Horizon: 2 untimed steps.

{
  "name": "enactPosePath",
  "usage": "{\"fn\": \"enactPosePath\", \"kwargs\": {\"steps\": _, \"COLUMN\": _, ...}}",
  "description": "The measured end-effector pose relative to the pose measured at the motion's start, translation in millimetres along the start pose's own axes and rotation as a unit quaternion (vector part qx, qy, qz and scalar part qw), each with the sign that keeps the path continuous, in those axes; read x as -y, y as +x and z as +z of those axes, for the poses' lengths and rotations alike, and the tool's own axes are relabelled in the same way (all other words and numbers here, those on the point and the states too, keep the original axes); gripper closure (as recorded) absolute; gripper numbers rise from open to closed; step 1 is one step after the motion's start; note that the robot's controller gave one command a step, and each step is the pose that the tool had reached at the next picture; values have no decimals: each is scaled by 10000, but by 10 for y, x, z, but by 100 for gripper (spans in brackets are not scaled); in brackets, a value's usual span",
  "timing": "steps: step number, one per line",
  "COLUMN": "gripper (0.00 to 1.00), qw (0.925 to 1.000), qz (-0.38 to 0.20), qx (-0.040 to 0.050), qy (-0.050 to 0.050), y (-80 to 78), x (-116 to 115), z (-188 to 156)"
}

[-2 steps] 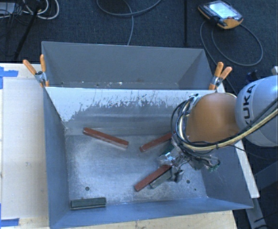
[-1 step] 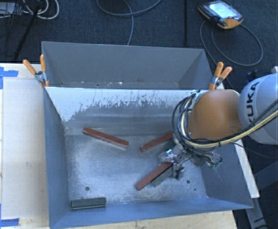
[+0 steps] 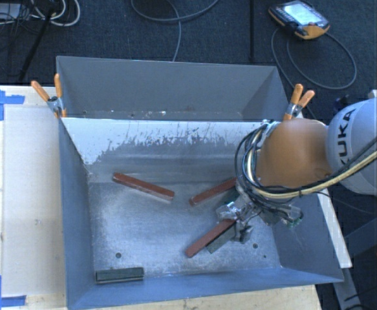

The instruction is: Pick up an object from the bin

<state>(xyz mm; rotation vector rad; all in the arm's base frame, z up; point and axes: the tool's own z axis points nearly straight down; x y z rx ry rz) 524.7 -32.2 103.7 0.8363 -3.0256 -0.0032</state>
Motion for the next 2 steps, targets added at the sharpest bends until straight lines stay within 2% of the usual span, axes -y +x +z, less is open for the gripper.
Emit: {"fn": "enactPosePath", "kwargs": {"steps": 2, "gripper": 100, "qw": 10000, "qz": 7, "qx": -10, "qy": -7, "y": 4, "x": -7, "z": -356}}
